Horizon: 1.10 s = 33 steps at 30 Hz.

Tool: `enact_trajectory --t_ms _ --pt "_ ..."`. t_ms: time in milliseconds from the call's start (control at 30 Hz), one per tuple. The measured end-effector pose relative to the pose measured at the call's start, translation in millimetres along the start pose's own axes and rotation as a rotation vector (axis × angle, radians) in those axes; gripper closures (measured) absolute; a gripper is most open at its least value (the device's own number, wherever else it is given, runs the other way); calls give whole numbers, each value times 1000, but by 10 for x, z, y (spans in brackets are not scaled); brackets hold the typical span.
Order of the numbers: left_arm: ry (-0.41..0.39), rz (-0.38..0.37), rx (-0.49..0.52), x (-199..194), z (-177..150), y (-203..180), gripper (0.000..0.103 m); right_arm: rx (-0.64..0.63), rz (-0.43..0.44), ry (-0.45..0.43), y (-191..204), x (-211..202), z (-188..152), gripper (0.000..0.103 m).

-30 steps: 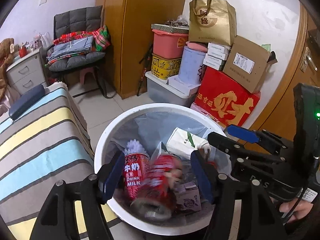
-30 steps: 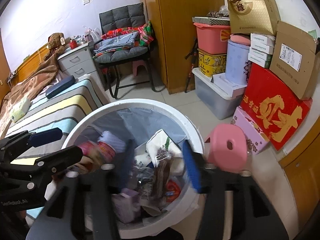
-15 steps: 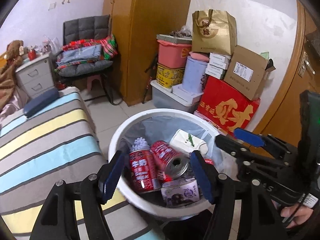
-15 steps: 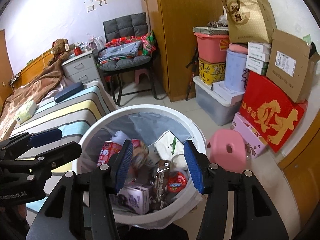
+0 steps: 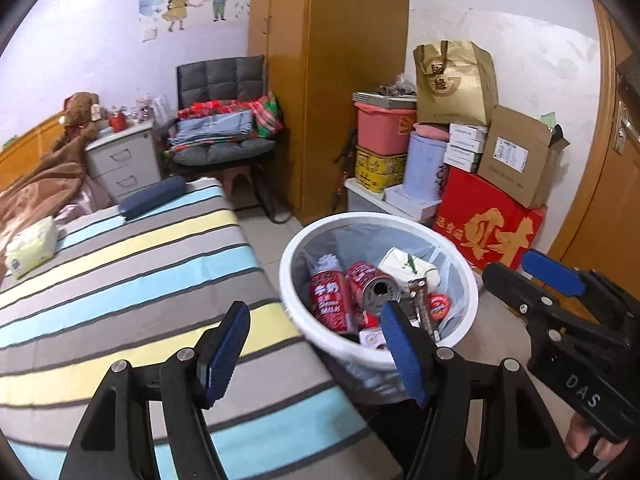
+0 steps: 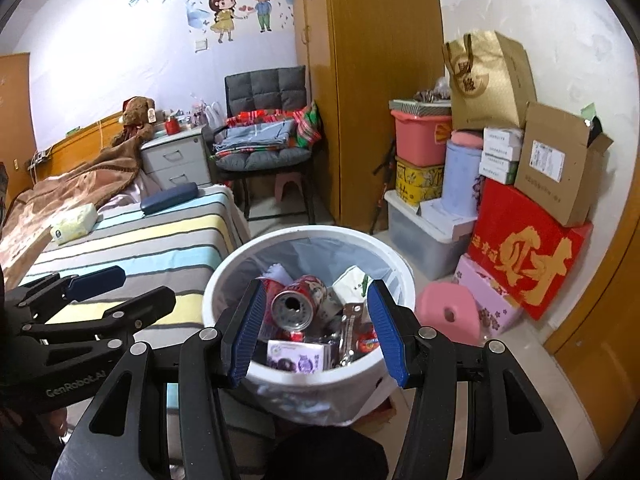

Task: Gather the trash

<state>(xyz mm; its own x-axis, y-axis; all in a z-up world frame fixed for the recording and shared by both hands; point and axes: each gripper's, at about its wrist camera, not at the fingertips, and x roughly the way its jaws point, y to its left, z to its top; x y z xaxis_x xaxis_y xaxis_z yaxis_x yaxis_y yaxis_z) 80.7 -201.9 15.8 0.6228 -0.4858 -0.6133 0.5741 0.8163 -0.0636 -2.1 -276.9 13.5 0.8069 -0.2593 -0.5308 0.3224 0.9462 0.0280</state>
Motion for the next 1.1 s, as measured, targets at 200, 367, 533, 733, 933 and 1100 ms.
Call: enact_trajectory --t_ms 200,367,533,733,933,1100 --pt "4 14 -11 -180 -196 55 35 7 -16 -17 78 -96 -119 49" --pt "-17 71 -20 -351 -338 144 35 -15 -20 -37 180 -149 -175 49" --pt "-28 87 -50 -488 -444 271 35 -22 16 -49 282 -194 -238 49" --pt "-41 105 -70 -577 -499 314 35 -31 37 -47 359 -212 -287 49" --pt "-45 108 -76 -606 -516 308 35 -34 37 -48 389 -233 -308 49" --pt "-44 106 -74 -605 -515 296 35 -37 38 -51 407 -252 -311 49"
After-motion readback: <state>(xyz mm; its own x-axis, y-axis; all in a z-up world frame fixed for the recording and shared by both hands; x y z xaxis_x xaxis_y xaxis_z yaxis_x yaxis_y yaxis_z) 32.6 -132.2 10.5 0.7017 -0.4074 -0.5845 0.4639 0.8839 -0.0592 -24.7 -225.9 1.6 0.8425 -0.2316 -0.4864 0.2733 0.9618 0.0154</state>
